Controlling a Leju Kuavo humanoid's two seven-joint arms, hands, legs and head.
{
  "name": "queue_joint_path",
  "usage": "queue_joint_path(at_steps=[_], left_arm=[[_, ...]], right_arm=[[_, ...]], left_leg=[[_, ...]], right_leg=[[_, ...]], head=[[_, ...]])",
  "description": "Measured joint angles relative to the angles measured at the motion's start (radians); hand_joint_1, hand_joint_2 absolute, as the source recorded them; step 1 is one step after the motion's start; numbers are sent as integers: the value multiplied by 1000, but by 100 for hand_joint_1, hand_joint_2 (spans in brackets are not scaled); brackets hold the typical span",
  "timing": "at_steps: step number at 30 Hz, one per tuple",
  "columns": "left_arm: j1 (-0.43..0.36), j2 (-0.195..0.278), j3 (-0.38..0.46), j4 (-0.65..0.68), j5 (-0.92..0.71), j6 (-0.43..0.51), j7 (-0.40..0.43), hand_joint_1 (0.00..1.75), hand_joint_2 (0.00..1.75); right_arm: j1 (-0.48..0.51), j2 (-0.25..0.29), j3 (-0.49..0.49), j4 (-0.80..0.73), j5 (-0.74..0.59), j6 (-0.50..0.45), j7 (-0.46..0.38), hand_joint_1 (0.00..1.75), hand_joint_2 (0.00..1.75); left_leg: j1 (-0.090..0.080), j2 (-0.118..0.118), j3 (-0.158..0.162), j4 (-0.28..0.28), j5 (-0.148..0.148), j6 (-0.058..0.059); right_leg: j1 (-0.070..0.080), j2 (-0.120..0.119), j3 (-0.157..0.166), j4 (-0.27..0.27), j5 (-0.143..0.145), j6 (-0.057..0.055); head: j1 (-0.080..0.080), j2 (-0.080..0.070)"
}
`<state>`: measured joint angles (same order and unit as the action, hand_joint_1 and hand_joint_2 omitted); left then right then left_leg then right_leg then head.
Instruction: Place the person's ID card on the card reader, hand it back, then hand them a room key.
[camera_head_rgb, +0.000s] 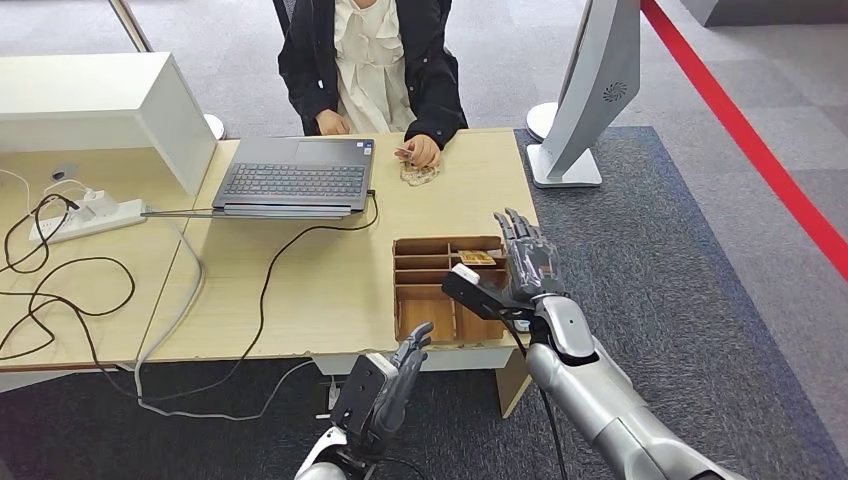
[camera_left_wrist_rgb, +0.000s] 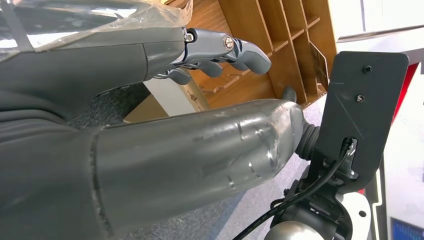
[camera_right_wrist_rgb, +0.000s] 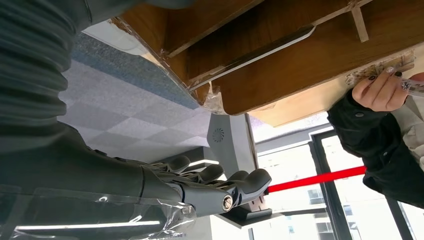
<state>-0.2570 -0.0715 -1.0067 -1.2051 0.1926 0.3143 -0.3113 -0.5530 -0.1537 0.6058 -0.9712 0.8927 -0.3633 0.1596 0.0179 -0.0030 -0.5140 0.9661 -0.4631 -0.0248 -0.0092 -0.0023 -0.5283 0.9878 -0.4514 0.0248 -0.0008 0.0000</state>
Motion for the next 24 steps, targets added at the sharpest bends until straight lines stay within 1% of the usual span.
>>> queue_joint_path(at_steps=[24], left_arm=[[-3, -3, 0, 10, -8, -3, 0, 0, 0]], right_arm=[[-11, 30, 2, 2, 11, 6, -31, 0, 175]], left_leg=[[0, 0, 0, 0, 0, 0]], right_leg=[[0, 0, 0, 0, 0, 0]], head=[[0, 0]])
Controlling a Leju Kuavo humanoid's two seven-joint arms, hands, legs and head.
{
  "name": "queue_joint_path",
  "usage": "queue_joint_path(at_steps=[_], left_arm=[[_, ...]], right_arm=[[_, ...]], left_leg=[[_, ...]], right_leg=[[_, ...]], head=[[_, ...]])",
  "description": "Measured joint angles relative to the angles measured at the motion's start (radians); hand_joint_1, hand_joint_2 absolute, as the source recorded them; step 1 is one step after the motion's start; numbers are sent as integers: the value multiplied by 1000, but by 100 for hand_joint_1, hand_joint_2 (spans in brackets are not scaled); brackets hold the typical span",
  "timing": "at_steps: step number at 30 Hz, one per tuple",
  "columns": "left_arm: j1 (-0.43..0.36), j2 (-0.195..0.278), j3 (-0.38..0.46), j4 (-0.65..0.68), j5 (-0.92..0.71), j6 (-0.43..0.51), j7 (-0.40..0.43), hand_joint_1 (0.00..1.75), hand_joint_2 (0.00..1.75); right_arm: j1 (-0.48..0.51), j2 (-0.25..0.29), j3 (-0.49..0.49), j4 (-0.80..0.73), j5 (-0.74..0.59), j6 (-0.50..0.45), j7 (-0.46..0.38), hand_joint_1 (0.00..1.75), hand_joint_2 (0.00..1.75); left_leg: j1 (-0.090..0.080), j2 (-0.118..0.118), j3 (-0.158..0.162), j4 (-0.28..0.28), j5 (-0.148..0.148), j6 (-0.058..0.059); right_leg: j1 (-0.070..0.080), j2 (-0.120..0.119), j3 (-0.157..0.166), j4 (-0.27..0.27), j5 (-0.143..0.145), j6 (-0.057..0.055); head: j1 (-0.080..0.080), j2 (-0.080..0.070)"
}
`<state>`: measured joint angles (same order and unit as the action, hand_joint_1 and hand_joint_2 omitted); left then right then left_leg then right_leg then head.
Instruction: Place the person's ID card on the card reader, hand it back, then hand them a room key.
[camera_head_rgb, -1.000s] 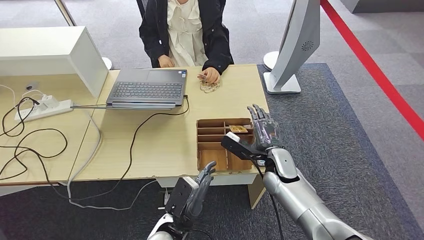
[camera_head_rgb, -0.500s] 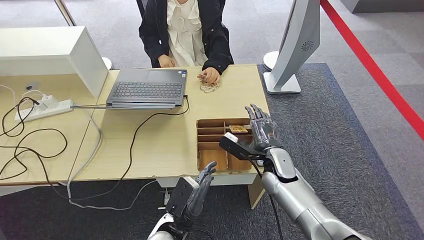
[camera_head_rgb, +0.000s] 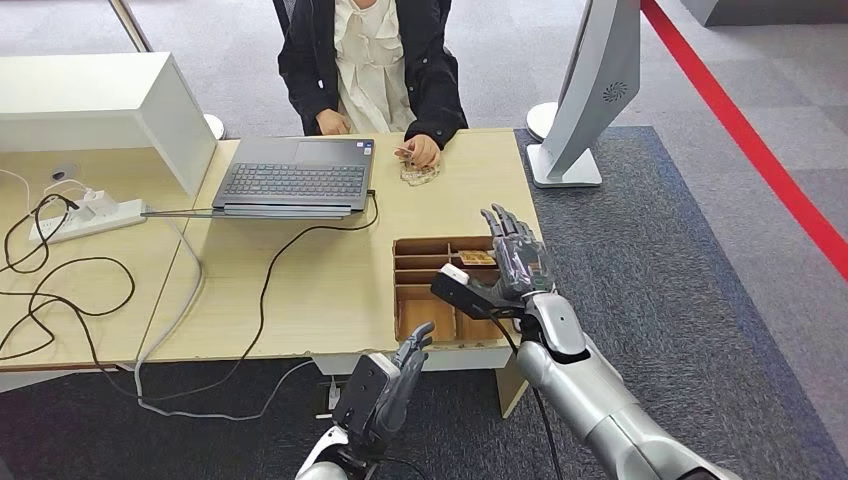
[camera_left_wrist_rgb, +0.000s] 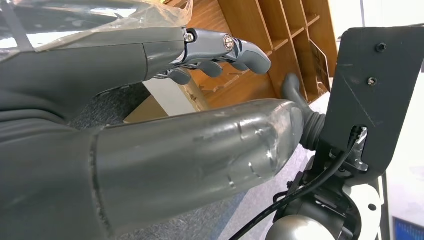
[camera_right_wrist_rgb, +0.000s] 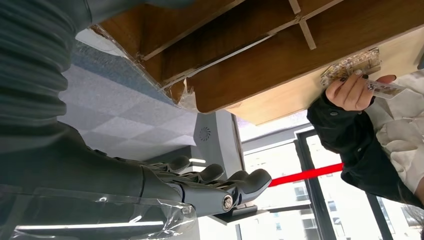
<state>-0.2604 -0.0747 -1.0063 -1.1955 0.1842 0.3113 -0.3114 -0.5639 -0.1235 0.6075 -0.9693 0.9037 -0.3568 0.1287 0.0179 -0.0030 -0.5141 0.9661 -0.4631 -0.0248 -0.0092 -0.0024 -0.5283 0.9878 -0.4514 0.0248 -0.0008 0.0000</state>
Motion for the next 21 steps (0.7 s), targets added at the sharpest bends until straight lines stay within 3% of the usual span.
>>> queue_joint_path(at_steps=[5, 9, 21], left_arm=[[0, 0, 0, 1, 0, 0, -2, 0, 0], [0, 0, 0, 2, 1, 1, -3, 0, 0], [0, -1, 0, 4, 2, 5, -4, 0, 0]], right_arm=[[-1, 5, 1, 0, -1, 4, -2, 1, 175], [-2, 8, 2, 0, -8, 3, -6, 172, 175], [-4, 10, 2, 1, -34, 11, -17, 175, 175]], left_leg=[[0, 0, 0, 0, 0, 0], [0, 0, 0, 0, 0, 0], [0, 0, 0, 0, 0, 0]], right_leg=[[0, 0, 0, 0, 0, 0], [0, 0, 0, 0, 0, 0], [0, 0, 0, 0, 0, 0]], head=[[0, 0], [0, 0], [0, 0]])
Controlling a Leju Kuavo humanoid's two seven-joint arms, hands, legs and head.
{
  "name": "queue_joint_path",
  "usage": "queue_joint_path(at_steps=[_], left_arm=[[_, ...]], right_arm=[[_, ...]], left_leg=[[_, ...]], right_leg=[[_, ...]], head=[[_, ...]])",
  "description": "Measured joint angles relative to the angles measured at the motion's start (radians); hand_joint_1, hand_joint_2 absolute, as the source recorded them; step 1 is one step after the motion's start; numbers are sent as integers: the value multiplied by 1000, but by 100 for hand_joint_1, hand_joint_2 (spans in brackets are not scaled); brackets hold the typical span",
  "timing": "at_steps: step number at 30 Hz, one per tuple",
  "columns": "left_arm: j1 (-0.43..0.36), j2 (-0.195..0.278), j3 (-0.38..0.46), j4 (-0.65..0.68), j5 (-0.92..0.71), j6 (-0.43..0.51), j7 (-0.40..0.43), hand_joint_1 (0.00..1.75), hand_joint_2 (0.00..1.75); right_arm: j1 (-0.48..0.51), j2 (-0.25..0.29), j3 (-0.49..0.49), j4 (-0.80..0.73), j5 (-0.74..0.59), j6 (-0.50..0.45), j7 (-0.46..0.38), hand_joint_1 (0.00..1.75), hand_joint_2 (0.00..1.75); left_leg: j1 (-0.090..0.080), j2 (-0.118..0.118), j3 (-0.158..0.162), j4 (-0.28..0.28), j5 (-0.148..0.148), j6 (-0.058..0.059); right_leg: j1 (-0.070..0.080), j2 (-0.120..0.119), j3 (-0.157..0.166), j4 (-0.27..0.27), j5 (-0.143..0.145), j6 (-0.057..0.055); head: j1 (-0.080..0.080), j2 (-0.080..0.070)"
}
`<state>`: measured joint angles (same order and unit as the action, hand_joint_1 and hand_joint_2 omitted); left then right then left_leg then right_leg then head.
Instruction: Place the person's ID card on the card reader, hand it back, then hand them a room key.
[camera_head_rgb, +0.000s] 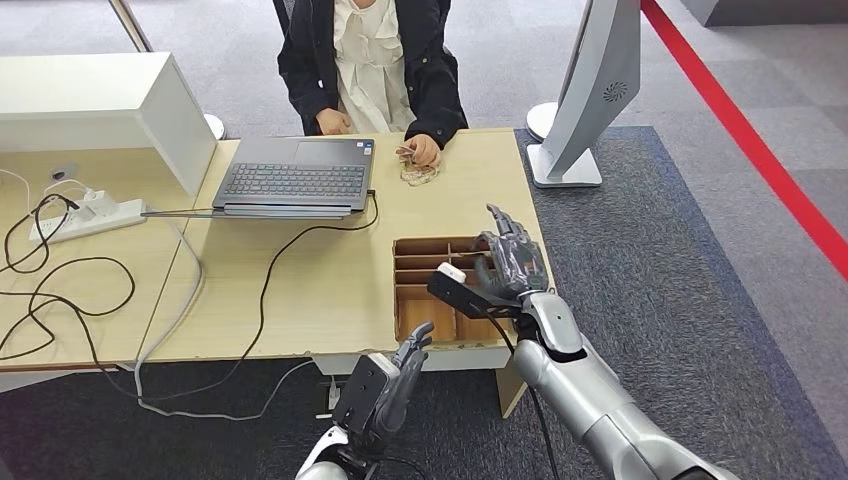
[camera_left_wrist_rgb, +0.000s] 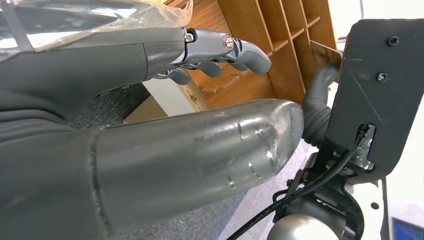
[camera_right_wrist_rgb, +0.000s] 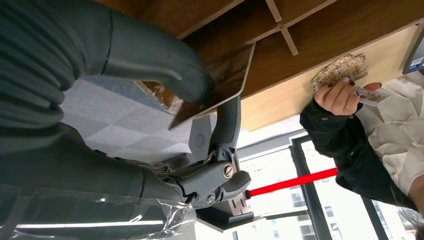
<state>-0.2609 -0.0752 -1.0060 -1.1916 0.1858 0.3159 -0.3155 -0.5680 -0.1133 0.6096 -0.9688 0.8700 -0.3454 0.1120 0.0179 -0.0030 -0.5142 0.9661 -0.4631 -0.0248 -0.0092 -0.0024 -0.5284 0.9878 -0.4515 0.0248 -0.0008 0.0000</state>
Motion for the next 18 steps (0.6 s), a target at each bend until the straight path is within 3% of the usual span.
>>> queue_joint_path(at_steps=[18], left_arm=[[-2, -4, 3, 12, -8, -2, 1, 0, 0]], right_arm=[[-6, 2, 0, 0, -5, -26, -6, 175, 175]], left_leg=[[0, 0, 0, 0, 0, 0]], right_leg=[[0, 0, 0, 0, 0, 0]], head=[[0, 0]])
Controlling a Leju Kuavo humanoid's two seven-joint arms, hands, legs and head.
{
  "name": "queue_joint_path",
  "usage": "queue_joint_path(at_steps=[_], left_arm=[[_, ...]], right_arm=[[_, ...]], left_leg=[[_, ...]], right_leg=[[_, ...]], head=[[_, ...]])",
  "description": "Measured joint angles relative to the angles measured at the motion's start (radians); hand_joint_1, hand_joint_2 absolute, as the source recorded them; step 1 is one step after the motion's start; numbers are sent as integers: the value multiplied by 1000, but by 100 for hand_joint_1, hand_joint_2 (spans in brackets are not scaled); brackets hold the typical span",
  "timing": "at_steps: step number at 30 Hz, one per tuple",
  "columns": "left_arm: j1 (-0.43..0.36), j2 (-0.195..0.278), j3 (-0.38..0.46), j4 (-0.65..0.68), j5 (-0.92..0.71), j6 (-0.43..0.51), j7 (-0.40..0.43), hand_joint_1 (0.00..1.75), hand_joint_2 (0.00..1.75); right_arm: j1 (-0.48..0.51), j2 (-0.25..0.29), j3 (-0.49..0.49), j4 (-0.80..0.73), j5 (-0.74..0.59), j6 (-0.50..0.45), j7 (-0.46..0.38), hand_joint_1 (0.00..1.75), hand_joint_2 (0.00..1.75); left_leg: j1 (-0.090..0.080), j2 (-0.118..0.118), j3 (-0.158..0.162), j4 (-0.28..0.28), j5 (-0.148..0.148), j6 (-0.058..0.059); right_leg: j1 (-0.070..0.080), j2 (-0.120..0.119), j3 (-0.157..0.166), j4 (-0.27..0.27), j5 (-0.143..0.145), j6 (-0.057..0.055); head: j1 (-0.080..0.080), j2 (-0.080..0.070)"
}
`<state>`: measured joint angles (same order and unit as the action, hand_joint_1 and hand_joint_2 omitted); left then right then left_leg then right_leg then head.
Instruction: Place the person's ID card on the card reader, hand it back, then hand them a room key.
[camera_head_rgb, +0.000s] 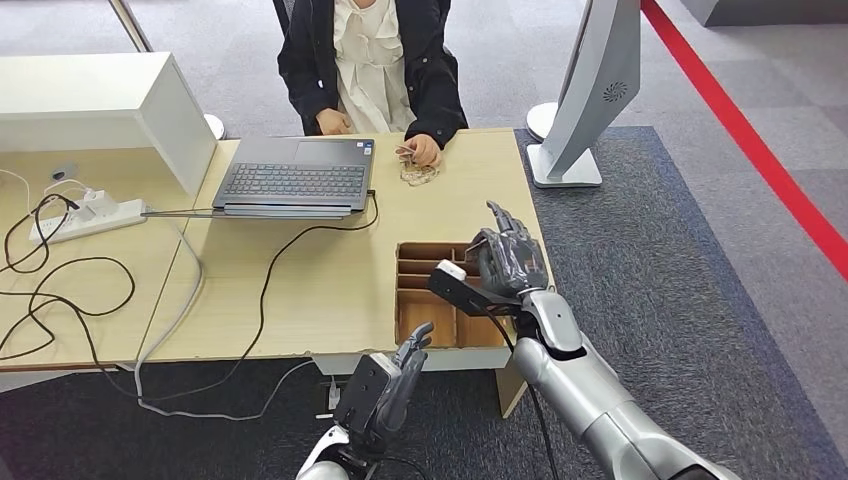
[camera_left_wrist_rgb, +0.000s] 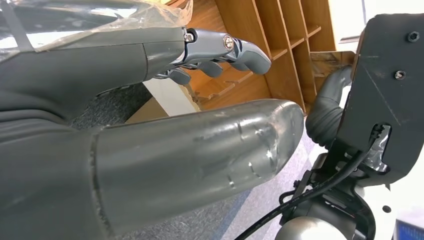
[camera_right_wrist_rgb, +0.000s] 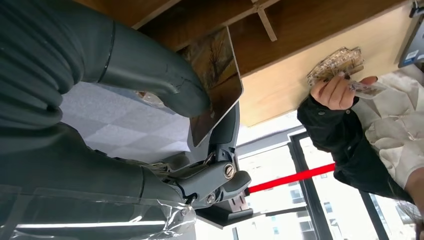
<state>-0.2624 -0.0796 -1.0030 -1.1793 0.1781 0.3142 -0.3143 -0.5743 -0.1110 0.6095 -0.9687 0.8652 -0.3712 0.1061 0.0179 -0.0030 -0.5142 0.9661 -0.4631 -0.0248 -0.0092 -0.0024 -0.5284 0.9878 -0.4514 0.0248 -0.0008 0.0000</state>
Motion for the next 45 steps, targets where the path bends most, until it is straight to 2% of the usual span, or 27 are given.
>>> queue_joint_path(at_steps=[9, 17, 26, 35, 45], left_arm=[[0, -3, 1, 3, -11, -21, -2, 0, 0], [-1, -3, 1, 4, -12, -37, -9, 0, 0], [-1, -4, 1, 9, -7, -56, -21, 0, 0], [-2, -5, 1, 9, -21, -120, -19, 0, 0], [-2, -5, 1, 9, -30, -150, -19, 0, 0]], right_arm=[[-19, -3, -12, -49, 17, -81, 5, 175, 175], [-101, -24, -21, -109, 32, -61, 30, 175, 175], [-173, -29, -18, -96, -6, -17, 23, 175, 175], [-320, -17, -8, 85, -99, 46, -1, 175, 175], [-455, 25, 8, 300, -86, 64, 10, 175, 175]], left_leg=[[0, 0, 0, 0, 0, 0], [0, 0, 0, 0, 0, 0], [0, 0, 0, 0, 0, 0], [0, 0, -1, 0, 0, 0], [0, 0, -1, 0, 0, 0]], right_leg=[[0, 0, 0, 0, 0, 0], [0, 0, 0, 0, 0, 0], [0, 0, 0, 0, 0, 0], [0, 0, 0, 0, 0, 0], [0, 0, -1, 0, 0, 0]], head=[[0, 0], [0, 0], [0, 0], [0, 0], [0, 0]])
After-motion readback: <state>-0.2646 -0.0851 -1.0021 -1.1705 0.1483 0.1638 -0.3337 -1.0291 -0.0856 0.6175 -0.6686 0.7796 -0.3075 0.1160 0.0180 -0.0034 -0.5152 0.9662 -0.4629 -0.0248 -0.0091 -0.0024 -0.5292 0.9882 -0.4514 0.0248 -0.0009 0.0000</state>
